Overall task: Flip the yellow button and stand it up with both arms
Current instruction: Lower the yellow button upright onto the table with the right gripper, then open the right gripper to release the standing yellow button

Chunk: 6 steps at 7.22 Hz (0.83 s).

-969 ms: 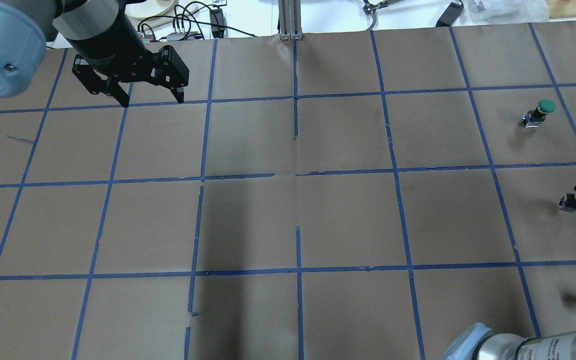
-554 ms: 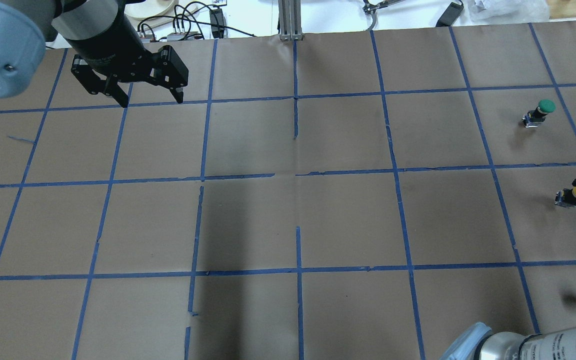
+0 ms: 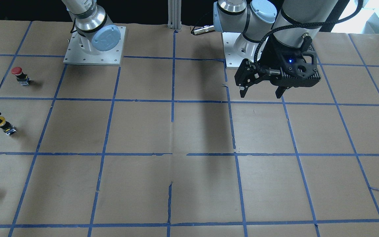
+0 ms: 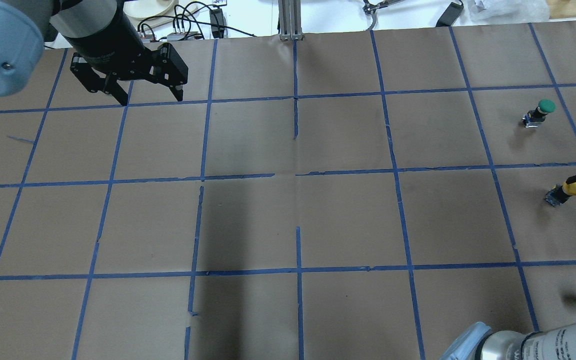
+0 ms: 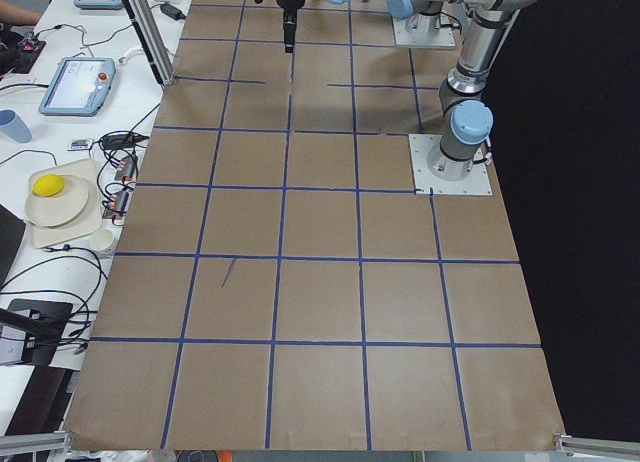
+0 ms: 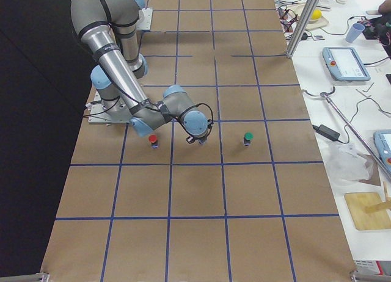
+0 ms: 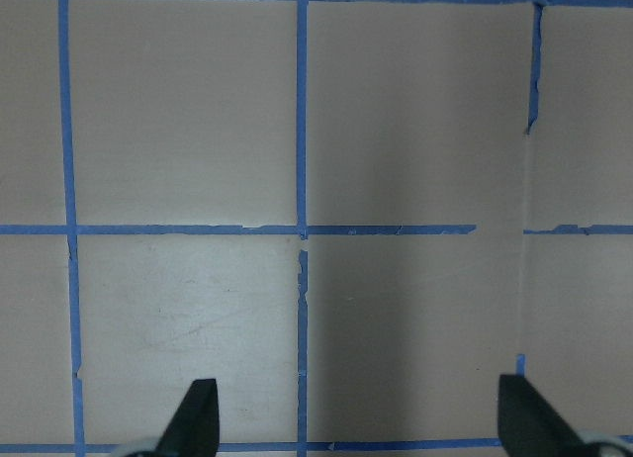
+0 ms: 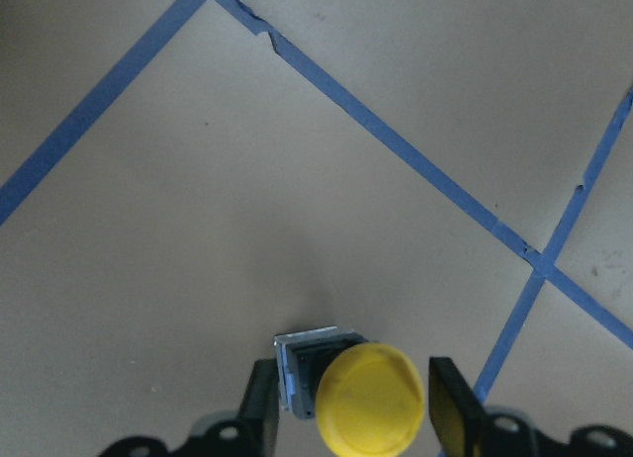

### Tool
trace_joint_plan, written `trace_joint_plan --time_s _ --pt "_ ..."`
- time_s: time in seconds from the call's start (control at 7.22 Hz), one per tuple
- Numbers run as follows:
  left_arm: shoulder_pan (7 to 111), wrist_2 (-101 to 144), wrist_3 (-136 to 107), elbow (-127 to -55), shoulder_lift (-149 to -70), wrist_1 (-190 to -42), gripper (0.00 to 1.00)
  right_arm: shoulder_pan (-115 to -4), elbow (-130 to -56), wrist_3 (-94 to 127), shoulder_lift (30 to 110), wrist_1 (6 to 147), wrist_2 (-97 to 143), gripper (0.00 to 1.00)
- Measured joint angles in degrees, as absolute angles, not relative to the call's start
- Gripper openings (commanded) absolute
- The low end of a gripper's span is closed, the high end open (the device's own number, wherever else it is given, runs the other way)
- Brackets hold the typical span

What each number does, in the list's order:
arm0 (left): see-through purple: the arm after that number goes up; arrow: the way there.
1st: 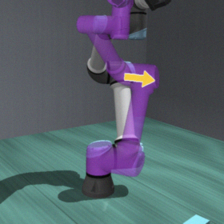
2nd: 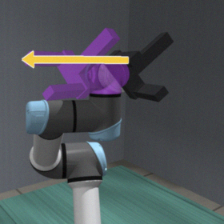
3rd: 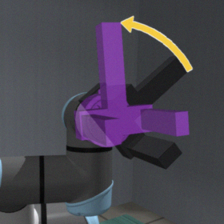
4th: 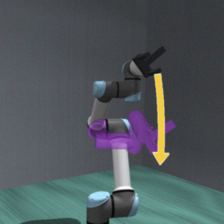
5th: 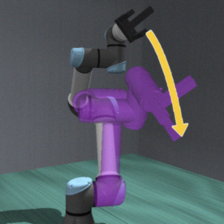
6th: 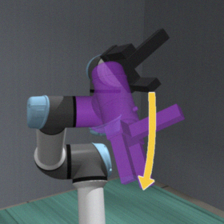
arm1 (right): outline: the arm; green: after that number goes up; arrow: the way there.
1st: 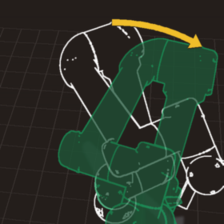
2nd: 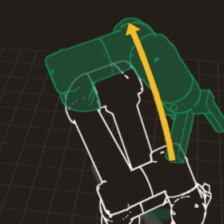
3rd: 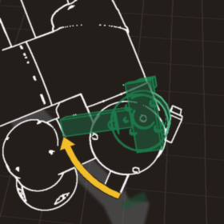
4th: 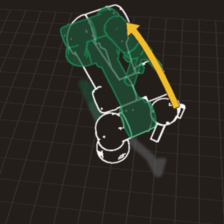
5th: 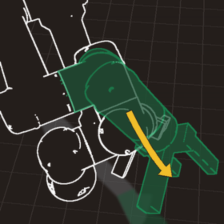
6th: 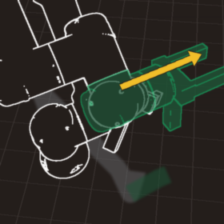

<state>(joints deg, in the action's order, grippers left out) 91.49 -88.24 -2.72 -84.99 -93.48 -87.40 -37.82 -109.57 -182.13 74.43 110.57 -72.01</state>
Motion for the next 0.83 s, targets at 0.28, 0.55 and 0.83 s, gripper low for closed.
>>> trace_joint_plan --time_s 0.28,0.55,0.83 --pt "91.50 -88.15 -2.74 -84.94 -93.62 -87.52 1.00 -38.10 -107.21 -175.76 75.68 110.32 -72.31 1.00" --pt "91.50 -88.08 -2.75 -84.88 -93.66 -87.54 1.00 -40.90 -100.65 -167.67 77.90 105.91 -72.85 1.00" --pt "91.45 -88.05 -2.73 -84.80 -93.63 -87.50 1.00 -47.52 -92.26 -159.24 79.50 98.04 -73.47 1.00"
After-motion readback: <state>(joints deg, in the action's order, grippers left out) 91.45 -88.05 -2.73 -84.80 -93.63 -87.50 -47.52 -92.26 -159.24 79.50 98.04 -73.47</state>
